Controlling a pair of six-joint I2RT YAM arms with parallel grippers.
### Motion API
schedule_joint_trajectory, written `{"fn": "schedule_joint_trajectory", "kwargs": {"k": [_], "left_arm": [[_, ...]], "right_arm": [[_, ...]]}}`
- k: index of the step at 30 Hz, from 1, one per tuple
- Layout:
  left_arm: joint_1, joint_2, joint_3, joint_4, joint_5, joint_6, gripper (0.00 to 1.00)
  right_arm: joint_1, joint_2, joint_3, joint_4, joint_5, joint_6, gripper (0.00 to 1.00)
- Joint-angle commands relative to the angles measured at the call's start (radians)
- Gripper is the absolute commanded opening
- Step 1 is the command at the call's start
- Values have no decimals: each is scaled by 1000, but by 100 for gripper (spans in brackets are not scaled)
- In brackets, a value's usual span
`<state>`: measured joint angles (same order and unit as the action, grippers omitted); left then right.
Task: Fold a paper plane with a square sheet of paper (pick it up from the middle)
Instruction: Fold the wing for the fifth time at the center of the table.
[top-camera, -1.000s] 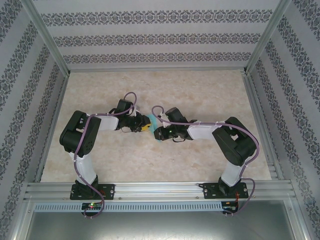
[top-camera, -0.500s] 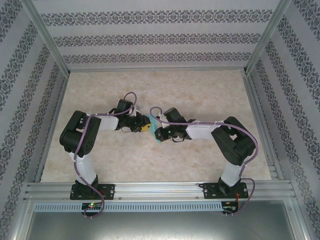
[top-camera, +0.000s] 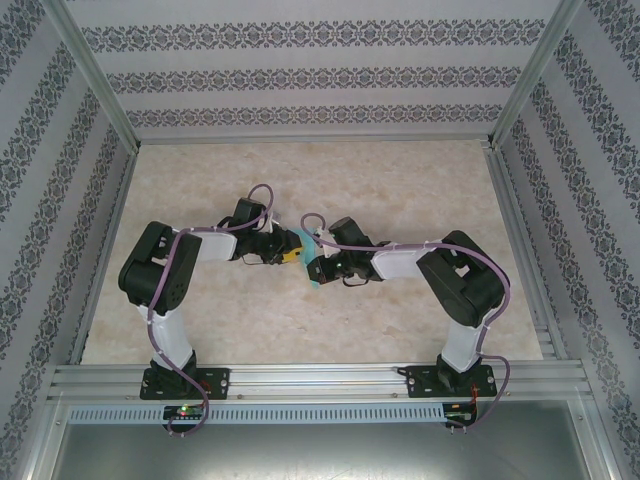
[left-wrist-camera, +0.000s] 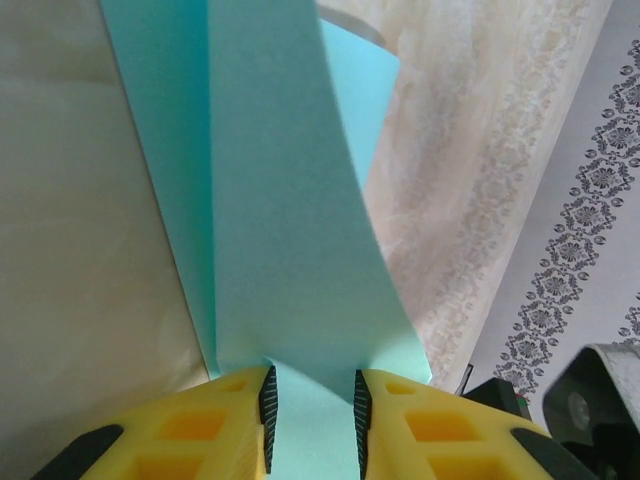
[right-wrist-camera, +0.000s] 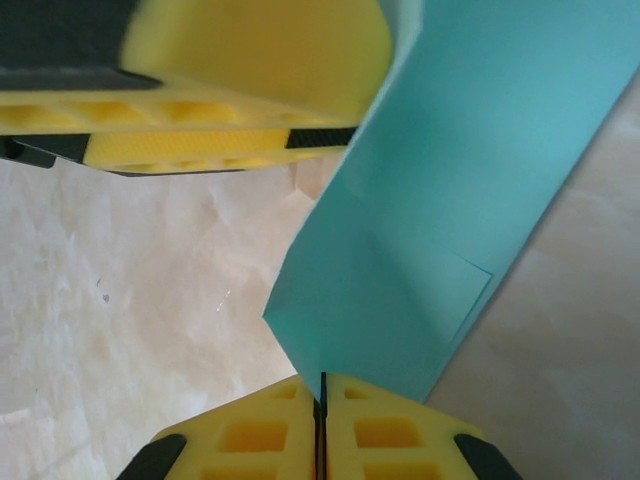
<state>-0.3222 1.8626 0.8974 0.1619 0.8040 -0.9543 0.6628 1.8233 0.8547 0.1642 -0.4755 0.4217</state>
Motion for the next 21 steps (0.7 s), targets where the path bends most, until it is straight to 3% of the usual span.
{"fn": "schedule_joint_trajectory", "kwargs": {"k": [1, 10, 21], "left_arm": [[-15, -65, -24, 17, -3, 19, 30], [-15, -118, -55, 50, -21, 39, 33], [-24, -53, -4, 22, -9, 23, 33]], "right_arm": [[-19, -11, -31, 26, -33, 18, 10], [-61, -86, -65, -23, -94, -117, 17], [-28, -108, 6, -126, 69, -212, 39]]}}
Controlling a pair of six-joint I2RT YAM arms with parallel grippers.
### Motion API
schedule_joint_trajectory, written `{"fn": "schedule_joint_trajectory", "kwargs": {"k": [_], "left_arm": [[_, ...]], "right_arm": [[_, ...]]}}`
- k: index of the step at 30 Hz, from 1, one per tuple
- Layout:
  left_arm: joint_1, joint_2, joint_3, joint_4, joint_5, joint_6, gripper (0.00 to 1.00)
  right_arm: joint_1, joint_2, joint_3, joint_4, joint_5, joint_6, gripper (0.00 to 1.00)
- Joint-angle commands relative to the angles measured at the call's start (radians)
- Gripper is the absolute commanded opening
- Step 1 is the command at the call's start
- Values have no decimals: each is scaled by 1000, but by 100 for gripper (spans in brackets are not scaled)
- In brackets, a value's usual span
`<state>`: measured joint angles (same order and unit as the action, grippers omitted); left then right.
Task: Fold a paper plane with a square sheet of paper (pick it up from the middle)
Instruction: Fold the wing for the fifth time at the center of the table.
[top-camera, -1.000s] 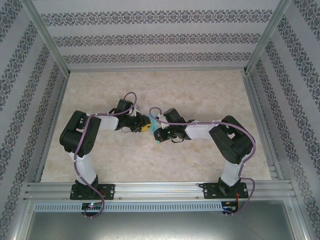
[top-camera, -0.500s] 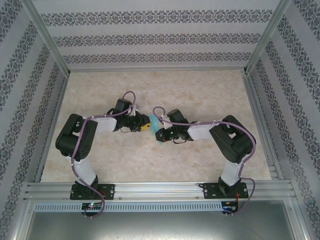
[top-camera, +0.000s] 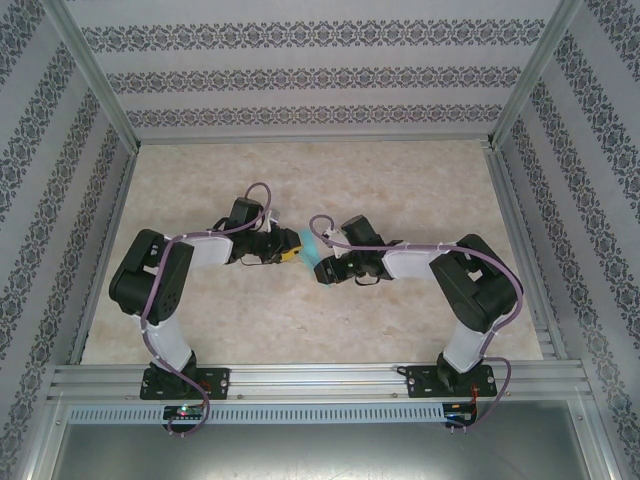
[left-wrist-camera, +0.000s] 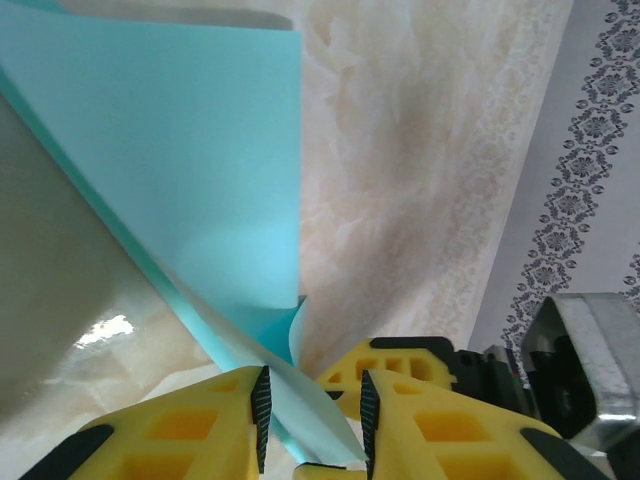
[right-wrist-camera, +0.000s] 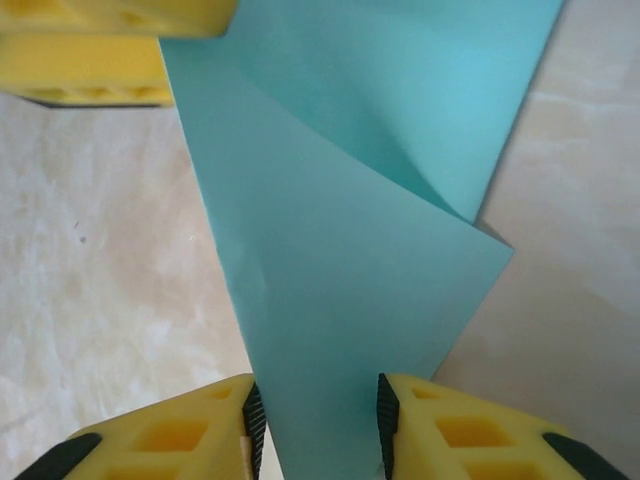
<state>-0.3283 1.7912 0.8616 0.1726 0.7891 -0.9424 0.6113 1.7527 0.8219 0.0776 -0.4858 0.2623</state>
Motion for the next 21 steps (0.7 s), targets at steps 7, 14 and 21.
{"fn": "schedule_joint_trajectory", "kwargs": {"k": [7, 14, 21], "left_arm": [[-19, 22, 37, 1, 5, 12, 33], [-18, 21, 42, -1, 7, 8, 33], [-20, 19, 45, -8, 8, 5, 32]], "right_arm": [[139, -50, 82, -95, 354, -105, 43], [214, -34, 119, -105, 562, -159, 47], [257, 17, 143, -103, 589, -198, 47]]}}
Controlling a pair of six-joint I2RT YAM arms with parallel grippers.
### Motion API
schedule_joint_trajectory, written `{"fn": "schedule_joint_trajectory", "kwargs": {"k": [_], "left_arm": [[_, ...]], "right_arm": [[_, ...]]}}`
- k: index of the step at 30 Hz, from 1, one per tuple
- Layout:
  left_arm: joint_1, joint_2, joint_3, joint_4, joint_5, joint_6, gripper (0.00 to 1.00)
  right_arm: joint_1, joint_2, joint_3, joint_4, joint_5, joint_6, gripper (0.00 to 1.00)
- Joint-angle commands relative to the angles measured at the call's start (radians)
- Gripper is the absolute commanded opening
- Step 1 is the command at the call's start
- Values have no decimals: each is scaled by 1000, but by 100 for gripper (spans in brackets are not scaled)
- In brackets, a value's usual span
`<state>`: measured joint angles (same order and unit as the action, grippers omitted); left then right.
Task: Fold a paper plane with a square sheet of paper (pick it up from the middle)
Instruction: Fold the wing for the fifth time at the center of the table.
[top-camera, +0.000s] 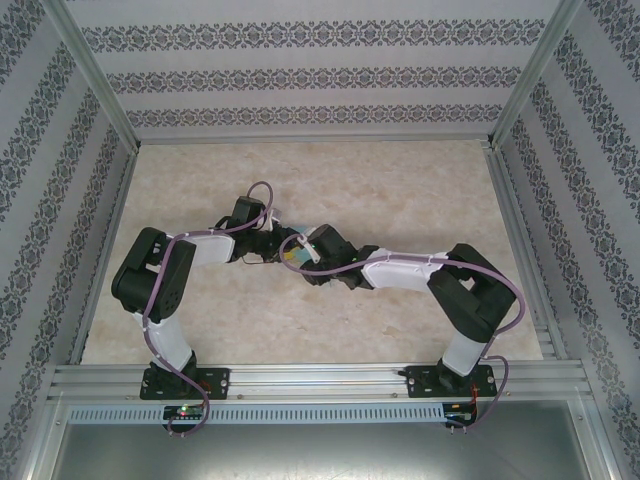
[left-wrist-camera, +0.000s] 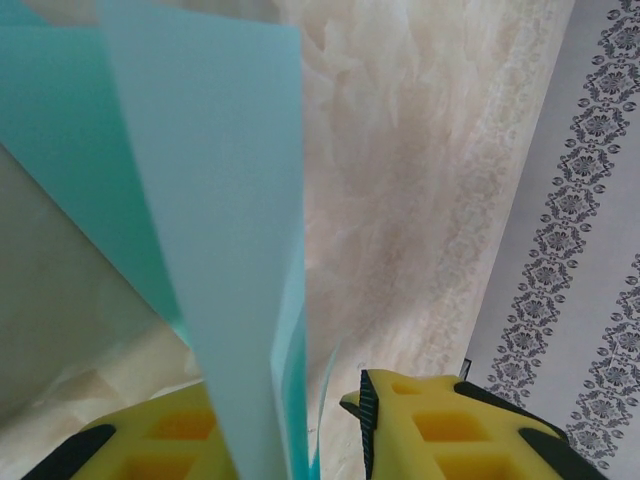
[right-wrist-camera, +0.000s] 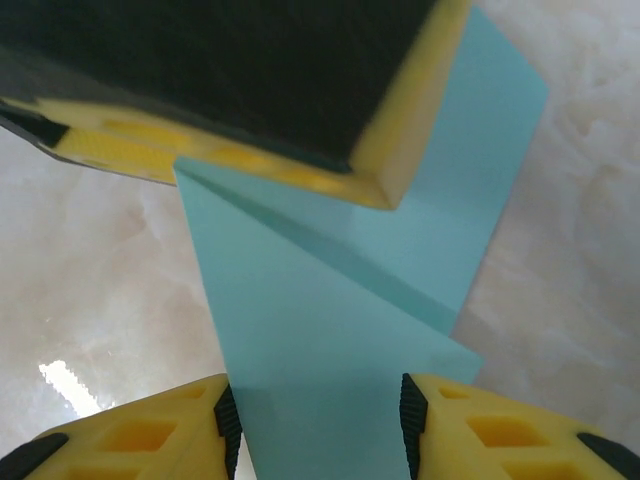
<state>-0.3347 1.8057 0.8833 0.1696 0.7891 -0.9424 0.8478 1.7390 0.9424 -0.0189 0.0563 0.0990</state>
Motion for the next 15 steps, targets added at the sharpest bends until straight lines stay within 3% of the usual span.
{"fn": "schedule_joint_trajectory", "kwargs": {"k": [1, 11, 15], "left_arm": [[-13, 4, 24, -5, 9, 5, 32], [-12, -3, 26, -14, 6, 2, 32], [-13, -6, 26, -24, -2, 1, 32]], "right_arm": [[24, 36, 23, -1, 42, -34, 48], [33, 83, 24, 26, 45, 2, 47], [29, 89, 15, 39, 43, 13, 38]]}}
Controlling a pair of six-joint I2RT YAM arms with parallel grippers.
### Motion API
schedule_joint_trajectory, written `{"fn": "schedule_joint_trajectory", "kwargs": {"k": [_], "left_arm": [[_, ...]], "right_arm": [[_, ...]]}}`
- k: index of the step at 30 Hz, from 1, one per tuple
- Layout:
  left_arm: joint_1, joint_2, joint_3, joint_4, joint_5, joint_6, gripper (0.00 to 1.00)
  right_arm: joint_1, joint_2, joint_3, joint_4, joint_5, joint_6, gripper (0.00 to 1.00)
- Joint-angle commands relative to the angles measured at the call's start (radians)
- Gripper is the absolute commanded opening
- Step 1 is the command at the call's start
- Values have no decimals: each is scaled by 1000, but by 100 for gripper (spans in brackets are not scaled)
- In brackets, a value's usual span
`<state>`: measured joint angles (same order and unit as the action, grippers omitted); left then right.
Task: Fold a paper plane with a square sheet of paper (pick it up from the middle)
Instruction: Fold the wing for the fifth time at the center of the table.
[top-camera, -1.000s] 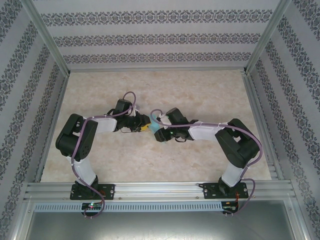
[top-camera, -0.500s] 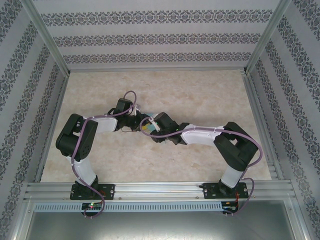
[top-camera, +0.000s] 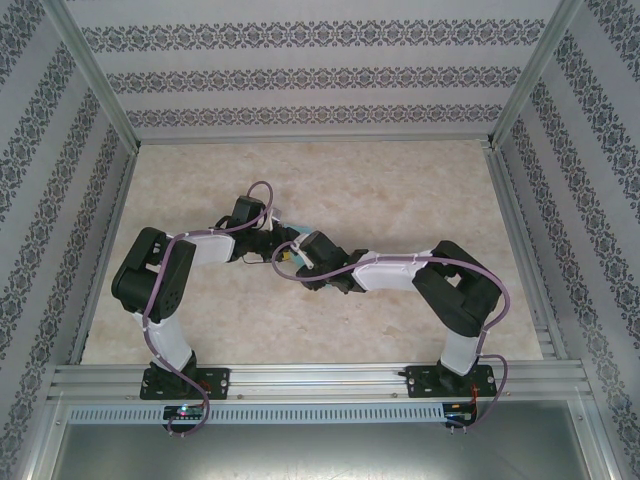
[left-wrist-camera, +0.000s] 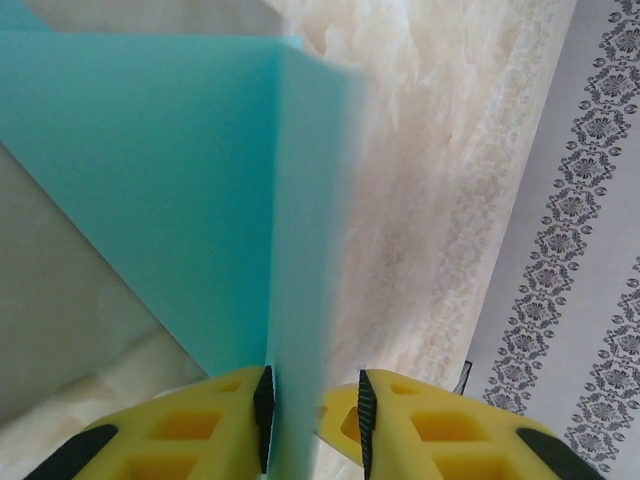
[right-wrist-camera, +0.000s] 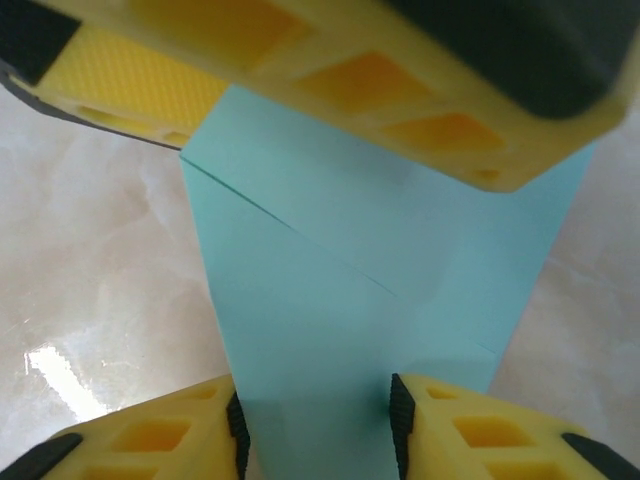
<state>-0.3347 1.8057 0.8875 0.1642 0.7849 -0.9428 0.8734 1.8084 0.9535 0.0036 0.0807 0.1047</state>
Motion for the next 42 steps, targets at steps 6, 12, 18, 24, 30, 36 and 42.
{"fn": "schedule_joint_trajectory", "kwargs": {"k": [6, 12, 18, 24, 30, 36, 42], "left_arm": [[-9, -35, 18, -56, -43, 2, 32], [12, -67, -2, -76, -83, -5, 32], [33, -130, -46, -84, -148, -11, 36], [36, -167, -84, -43, -160, -10, 39], [25, -162, -115, 61, -91, -7, 38], [8, -146, -125, 139, -54, -12, 34], [-4, -88, -106, 173, -22, -17, 29]], "right_arm": [[-11, 2, -20, 45, -8, 26, 26], [-39, -41, -63, 97, -57, 50, 17], [-90, -47, -83, 142, -217, 116, 12], [-151, -36, -115, 247, -409, 220, 10], [-215, 9, -127, 361, -616, 346, 8], [-245, 53, -143, 428, -715, 427, 8], [-265, 96, -144, 454, -765, 465, 8]]}}
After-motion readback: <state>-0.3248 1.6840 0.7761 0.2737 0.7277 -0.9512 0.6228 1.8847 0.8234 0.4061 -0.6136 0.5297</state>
